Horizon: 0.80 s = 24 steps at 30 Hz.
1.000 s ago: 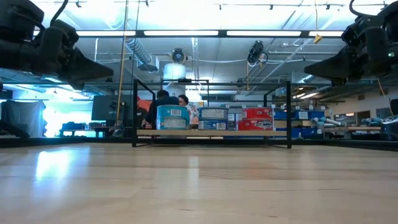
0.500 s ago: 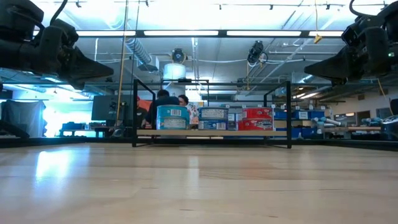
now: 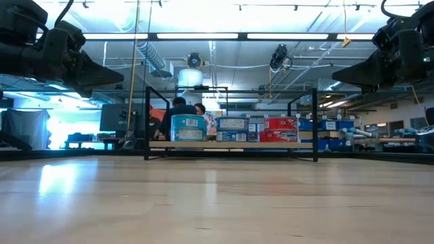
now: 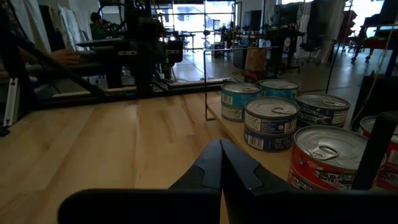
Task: Stack canned seafood by type on shelf
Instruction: Return to Home Position
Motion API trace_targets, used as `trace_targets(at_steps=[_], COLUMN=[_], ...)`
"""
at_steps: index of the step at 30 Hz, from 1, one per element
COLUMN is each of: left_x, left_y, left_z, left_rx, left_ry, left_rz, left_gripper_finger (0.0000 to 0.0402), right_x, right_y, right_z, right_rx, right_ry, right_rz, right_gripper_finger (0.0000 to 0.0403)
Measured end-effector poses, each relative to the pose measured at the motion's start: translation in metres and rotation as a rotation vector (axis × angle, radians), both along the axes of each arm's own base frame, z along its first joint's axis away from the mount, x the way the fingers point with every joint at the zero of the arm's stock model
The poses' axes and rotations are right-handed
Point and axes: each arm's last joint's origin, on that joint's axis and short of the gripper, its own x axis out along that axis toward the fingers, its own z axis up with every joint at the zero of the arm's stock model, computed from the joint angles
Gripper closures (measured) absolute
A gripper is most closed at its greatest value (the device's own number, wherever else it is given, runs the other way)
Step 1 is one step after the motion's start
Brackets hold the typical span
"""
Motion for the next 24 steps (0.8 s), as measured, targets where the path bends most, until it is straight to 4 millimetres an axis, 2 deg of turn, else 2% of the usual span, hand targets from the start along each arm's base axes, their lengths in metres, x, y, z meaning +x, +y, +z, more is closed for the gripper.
trace_targets(at_steps=[24], left_x=[0.0], left_y=[0.0], left_z=[0.0], left_rx=[0.0], left_ry=[0.0], left_rz=[0.0], left_gripper_finger=[0.0394], right_x=[0.0], right_y=[0.0], right_z=[-0.0001], right_rx=[0.0], right_ry=[0.0], right_rz=[0.001], right_gripper_finger=[0.0383])
